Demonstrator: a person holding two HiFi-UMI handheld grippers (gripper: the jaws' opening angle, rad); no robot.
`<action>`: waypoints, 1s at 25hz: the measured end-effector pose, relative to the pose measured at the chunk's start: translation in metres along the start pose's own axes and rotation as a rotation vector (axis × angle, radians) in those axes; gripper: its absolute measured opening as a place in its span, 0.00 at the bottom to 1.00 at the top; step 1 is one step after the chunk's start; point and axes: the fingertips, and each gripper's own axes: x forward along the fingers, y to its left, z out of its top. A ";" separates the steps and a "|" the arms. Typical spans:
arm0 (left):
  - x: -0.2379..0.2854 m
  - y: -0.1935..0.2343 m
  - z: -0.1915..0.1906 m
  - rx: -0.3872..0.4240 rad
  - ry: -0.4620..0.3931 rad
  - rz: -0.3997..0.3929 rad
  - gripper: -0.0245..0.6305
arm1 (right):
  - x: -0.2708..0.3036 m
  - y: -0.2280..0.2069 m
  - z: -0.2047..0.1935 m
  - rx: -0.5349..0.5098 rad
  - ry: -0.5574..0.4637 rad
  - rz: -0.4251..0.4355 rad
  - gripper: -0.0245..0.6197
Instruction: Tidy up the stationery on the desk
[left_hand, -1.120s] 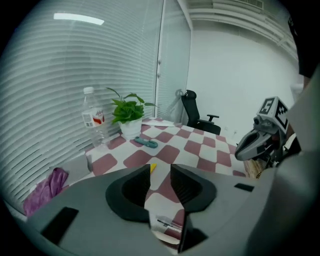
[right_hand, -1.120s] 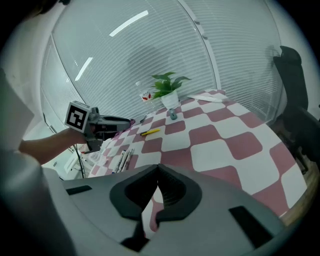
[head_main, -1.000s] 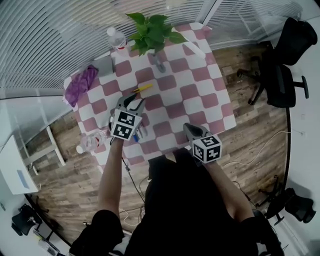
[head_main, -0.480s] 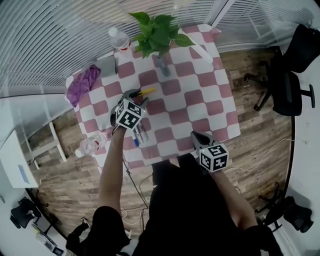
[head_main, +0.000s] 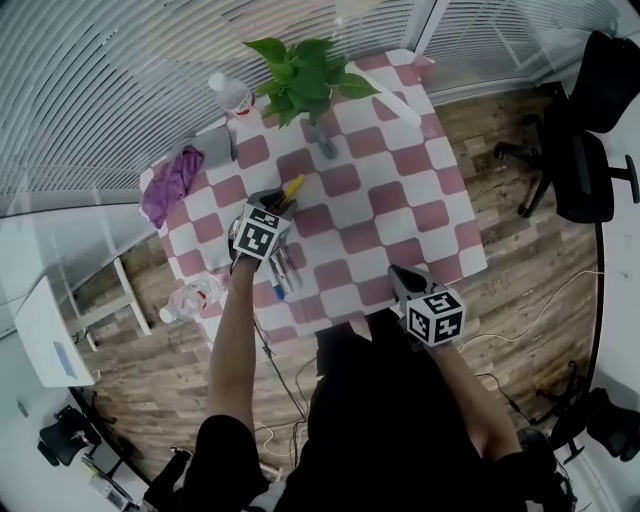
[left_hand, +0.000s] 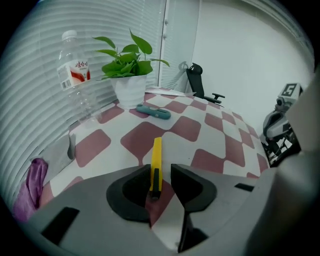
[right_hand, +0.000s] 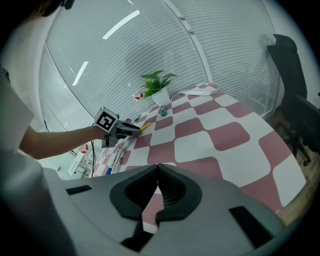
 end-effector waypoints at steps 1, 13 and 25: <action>0.000 -0.001 0.000 -0.013 0.004 0.009 0.25 | -0.001 -0.001 -0.001 0.005 -0.002 -0.001 0.07; -0.006 -0.012 -0.004 -0.141 0.030 0.116 0.17 | -0.012 -0.001 0.010 0.032 -0.061 0.021 0.07; -0.071 -0.053 -0.030 -0.570 -0.112 0.256 0.17 | -0.020 0.008 0.023 0.015 -0.109 0.069 0.07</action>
